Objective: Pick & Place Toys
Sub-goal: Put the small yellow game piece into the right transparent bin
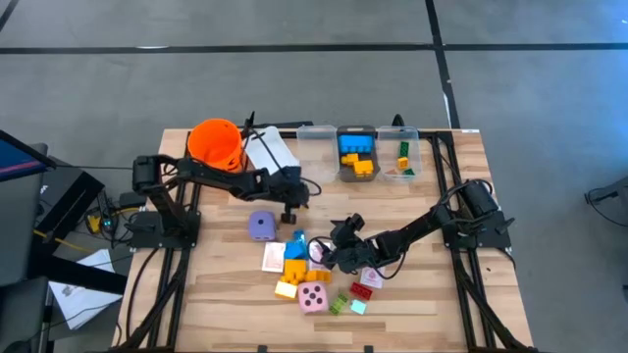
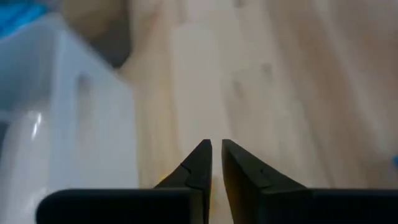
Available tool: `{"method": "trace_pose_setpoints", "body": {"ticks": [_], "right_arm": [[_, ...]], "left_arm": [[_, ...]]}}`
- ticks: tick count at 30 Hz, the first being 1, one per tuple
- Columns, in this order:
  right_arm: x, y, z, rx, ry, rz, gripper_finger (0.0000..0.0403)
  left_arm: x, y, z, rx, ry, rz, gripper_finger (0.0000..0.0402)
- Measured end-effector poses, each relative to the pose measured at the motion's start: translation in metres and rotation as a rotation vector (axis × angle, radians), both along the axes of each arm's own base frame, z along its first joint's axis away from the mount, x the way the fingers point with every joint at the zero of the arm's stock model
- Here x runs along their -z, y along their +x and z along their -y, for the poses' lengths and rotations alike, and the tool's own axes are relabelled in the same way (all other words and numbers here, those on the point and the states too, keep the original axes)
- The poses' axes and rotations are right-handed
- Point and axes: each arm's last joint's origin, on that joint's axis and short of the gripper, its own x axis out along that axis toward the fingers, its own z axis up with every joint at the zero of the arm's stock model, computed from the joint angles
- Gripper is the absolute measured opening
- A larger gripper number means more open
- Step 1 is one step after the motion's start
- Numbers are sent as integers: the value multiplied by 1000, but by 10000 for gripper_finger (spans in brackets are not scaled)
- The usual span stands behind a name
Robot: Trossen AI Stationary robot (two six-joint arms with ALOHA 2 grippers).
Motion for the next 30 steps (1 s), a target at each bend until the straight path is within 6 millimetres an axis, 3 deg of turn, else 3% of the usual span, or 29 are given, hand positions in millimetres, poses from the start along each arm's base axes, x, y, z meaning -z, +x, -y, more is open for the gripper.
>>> {"method": "trace_pose_setpoints", "body": {"ticks": [7, 12, 19, 30], "right_arm": [[0, 0, 0, -13, 12, -5, 359], [0, 0, -2, -18, 14, -6, 359], [0, -1, -3, -22, 14, -6, 359], [0, 0, -3, -21, 14, -5, 359]], "left_arm": [[1, 3, 27, 98, 9, -21, 2], [1, 3, 27, 50, 9, -18, 19], [1, 1, 14, -175, -35, 11, 91], [7, -7, 13, -231, -78, -76, 221]]}}
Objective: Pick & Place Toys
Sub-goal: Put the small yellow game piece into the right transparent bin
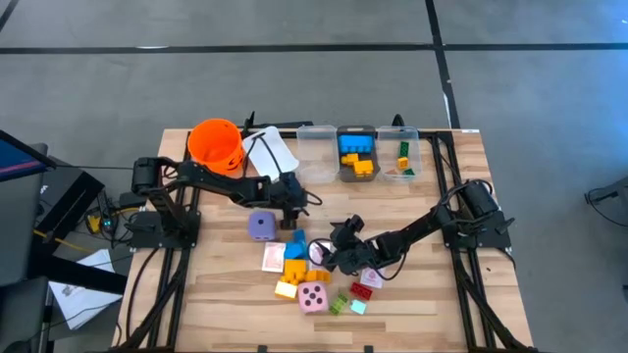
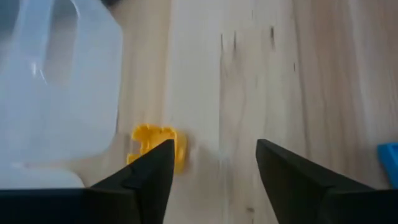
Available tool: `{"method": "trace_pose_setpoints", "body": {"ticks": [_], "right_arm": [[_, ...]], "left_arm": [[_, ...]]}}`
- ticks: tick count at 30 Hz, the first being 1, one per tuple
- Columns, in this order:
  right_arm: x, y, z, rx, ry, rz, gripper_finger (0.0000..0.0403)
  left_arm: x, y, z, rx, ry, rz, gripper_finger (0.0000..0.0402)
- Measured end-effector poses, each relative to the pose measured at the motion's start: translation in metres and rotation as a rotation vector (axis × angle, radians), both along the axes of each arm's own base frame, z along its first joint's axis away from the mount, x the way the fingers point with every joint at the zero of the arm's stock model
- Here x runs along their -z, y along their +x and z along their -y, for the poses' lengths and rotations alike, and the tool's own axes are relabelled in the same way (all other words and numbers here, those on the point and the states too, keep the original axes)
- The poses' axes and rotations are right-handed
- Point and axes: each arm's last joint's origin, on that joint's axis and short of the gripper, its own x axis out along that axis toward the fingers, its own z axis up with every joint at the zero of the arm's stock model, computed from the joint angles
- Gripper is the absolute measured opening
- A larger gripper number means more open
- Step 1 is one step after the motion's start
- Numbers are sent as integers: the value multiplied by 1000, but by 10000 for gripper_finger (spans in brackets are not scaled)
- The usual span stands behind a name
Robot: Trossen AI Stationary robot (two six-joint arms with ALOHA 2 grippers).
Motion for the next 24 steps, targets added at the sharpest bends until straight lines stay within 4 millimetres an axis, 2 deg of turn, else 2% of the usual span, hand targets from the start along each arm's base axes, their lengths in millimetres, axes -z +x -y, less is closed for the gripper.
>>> {"method": "trace_pose_setpoints", "body": {"ticks": [6, 14, 24], "right_arm": [[0, 0, 0, 0, 1, 2, 359], [0, 0, 0, 0, 1, 3, 359], [0, 0, 0, 0, 1, 3, 359]], "left_arm": [[1, -2, -4, -51, 9, -17, 239], [1, -4, -14, -89, 20, -19, 222], [1, -4, -13, -58, -11, -17, 205]]}}
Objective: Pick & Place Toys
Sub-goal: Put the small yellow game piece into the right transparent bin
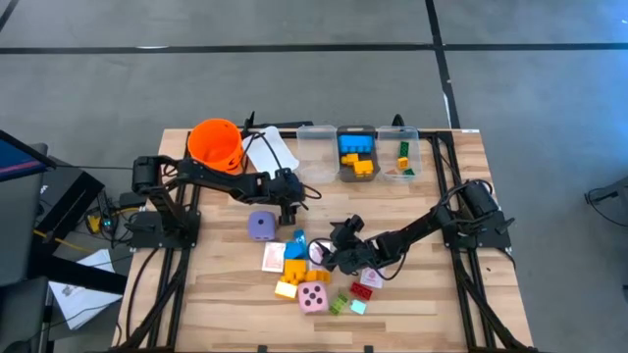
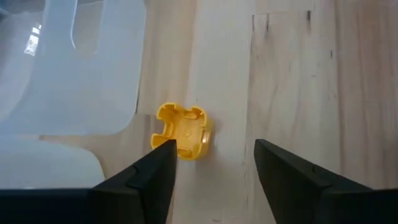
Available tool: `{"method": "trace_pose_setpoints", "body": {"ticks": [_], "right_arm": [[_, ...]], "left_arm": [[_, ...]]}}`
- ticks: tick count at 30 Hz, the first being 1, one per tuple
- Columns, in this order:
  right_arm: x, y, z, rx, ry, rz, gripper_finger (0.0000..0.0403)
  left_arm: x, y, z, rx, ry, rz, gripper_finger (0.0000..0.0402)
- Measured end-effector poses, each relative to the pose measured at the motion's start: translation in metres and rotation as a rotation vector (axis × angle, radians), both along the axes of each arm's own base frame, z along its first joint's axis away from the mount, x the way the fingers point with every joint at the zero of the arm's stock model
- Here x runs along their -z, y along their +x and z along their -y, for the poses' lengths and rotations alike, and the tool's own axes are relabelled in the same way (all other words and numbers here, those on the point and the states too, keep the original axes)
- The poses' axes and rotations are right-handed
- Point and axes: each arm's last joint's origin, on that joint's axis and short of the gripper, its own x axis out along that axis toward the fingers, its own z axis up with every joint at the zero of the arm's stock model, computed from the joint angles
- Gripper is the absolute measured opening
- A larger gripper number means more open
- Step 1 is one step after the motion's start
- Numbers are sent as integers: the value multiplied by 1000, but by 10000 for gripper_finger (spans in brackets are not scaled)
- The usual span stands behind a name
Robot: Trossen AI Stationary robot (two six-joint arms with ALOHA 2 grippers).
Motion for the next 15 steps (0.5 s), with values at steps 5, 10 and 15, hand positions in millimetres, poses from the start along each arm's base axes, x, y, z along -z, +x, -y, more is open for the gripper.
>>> {"method": "trace_pose_setpoints", "body": {"ticks": [5, 10, 15], "right_arm": [[0, 0, 0, 0, 0, 0, 359], [0, 0, 0, 0, 0, 0, 359], [0, 0, 0, 0, 0, 0, 359]], "left_arm": [[3, -2, 2, 32, -42, -4, 200], [7, -6, 2, 13, -22, -26, 198], [7, -6, 1, 10, -18, -24, 198]]}}
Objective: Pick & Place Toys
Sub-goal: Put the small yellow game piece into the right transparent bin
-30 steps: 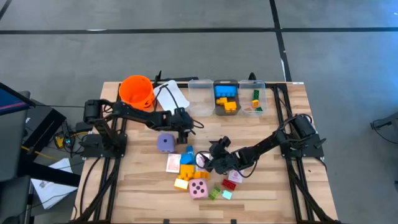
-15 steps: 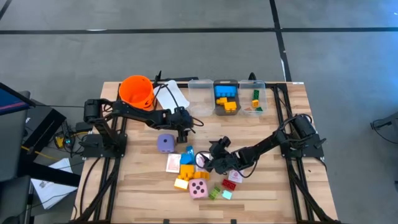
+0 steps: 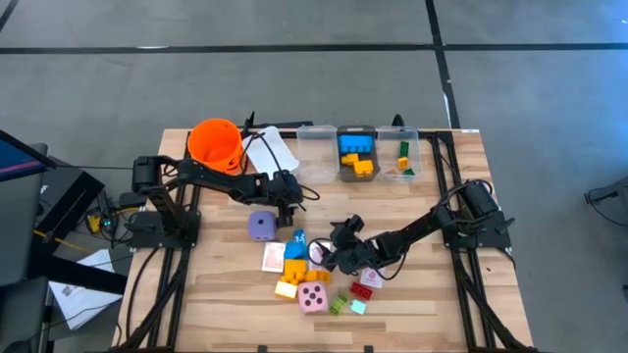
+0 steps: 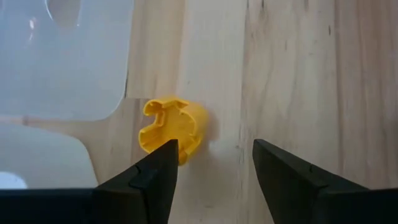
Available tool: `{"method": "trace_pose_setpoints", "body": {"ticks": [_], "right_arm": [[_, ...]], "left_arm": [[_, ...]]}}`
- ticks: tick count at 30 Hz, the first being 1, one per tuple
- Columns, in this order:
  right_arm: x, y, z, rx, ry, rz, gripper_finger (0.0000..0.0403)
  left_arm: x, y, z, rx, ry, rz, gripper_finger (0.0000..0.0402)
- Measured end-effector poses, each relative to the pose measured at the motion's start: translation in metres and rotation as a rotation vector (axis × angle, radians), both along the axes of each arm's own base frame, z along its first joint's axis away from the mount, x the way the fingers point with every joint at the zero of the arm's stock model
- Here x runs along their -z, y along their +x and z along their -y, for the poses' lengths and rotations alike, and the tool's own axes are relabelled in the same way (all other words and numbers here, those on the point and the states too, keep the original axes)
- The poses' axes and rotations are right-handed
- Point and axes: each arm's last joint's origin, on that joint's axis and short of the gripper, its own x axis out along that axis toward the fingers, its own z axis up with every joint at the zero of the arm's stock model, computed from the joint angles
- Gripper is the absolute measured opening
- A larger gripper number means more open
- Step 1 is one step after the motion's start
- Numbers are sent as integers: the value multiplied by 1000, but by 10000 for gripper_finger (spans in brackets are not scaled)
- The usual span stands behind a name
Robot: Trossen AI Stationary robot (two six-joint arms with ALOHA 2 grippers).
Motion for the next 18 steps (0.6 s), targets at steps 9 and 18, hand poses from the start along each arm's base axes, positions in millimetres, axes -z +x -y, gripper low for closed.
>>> {"method": "trace_pose_setpoints", "body": {"ticks": [9, 18], "right_arm": [[0, 0, 0, 0, 0, 0, 359], [0, 0, 0, 0, 0, 0, 359]], "left_arm": [[0, 0, 0, -2, 3, -1, 180], [0, 0, 0, 0, 4, -3, 92]]}}
